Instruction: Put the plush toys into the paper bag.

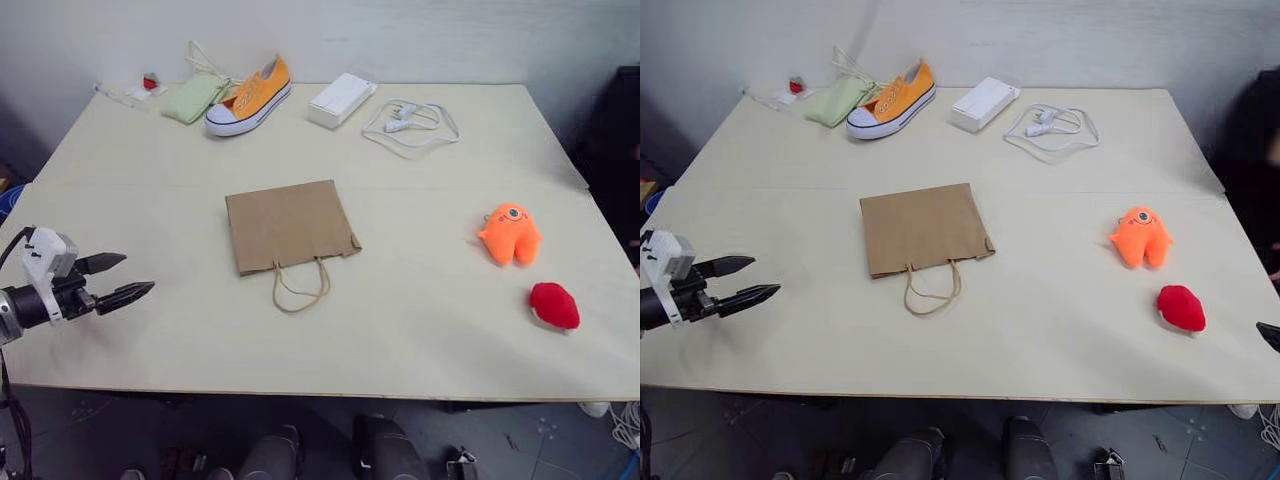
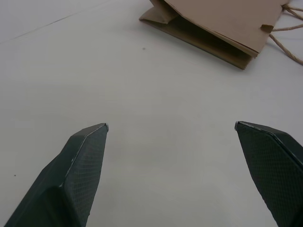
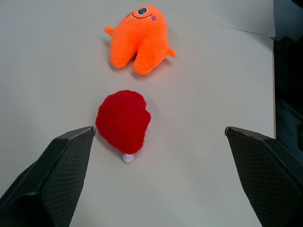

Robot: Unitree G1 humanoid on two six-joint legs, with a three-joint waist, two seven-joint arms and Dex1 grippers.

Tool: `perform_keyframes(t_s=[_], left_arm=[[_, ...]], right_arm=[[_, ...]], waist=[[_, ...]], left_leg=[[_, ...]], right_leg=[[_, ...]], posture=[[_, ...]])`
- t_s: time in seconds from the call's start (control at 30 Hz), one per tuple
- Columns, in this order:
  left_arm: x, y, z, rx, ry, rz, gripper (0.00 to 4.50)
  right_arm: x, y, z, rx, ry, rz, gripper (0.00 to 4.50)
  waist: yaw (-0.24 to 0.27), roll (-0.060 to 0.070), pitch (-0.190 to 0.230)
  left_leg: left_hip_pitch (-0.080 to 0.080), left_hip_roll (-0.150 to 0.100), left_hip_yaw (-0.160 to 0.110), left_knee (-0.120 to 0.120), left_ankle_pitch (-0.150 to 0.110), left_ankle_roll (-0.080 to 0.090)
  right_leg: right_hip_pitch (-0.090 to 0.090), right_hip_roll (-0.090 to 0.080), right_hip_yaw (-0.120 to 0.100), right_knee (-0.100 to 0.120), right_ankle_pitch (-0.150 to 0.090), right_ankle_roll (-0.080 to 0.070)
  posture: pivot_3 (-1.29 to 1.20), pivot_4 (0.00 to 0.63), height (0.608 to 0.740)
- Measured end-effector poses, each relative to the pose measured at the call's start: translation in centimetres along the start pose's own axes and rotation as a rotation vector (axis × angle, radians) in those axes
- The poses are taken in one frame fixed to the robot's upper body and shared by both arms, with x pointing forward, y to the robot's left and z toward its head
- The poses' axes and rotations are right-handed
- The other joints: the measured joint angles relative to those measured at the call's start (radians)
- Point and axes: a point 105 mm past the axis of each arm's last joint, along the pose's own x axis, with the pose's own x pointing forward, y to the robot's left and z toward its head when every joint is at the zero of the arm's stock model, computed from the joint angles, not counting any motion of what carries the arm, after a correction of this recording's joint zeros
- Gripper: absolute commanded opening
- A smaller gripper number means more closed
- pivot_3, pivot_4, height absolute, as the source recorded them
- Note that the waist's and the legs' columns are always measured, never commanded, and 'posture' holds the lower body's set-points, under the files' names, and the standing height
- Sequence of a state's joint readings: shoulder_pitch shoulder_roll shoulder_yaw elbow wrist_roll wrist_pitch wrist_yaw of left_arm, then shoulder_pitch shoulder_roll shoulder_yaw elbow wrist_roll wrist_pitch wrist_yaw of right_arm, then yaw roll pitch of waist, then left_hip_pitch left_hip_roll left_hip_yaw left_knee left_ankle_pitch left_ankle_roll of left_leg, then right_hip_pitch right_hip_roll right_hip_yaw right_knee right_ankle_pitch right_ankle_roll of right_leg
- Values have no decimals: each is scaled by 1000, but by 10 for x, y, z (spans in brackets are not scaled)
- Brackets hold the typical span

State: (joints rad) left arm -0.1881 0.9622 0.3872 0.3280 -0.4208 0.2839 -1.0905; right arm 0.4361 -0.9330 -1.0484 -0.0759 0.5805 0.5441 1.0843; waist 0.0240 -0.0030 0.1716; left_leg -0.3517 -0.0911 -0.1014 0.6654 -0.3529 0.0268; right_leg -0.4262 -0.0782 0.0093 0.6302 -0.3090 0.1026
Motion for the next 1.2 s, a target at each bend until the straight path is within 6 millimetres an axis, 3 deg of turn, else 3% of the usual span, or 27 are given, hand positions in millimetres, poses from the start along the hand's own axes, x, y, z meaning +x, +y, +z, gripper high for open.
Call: perform_keyframes(t_s=[0.2,0.6,0.83,0.93,1.0,1.1,1.2], left_arm=[[2,-1,-3,0,19,-9,4498],[11,-1,-2,45,50,-40,4498],[35,-20,27,122,35,-218,4498],[58,-47,55,258,20,-411,4498],[80,-77,75,382,-17,-572,4498],[107,-107,82,483,-27,-732,4498],[132,-125,84,603,-23,-809,4498]], right_arm=[[0,6,-8,38,-7,-8,4484],[0,7,0,10,-22,-22,4484],[-4,18,9,8,-19,5,4484],[1,44,27,-32,-41,104,4484],[10,79,42,-89,-62,239,4484],[21,121,58,-147,-109,383,4484],[34,154,69,-165,-175,487,4484]], waist=[[0,0,0],[0,0,0],[4,0,0],[4,0,0],[4,0,-1],[-1,-1,0],[-4,-2,0]], left_leg=[[0,0,0,0,0,0],[0,0,0,0,0,0],[-1,0,0,2,0,0],[-1,0,0,3,0,0],[-1,-1,0,5,0,0],[-2,0,0,8,0,0],[-3,0,0,13,0,0]], right_leg=[[0,0,0,0,0,0],[0,0,0,1,0,0],[0,0,0,2,0,0],[0,0,-1,3,0,0],[0,0,-1,5,0,1],[0,1,-1,7,0,1],[-1,1,-1,8,0,1]], posture=[[0,150,740],[0,150,740],[0,150,740],[0,150,740],[0,150,740],[0,150,740],[0,150,740]])
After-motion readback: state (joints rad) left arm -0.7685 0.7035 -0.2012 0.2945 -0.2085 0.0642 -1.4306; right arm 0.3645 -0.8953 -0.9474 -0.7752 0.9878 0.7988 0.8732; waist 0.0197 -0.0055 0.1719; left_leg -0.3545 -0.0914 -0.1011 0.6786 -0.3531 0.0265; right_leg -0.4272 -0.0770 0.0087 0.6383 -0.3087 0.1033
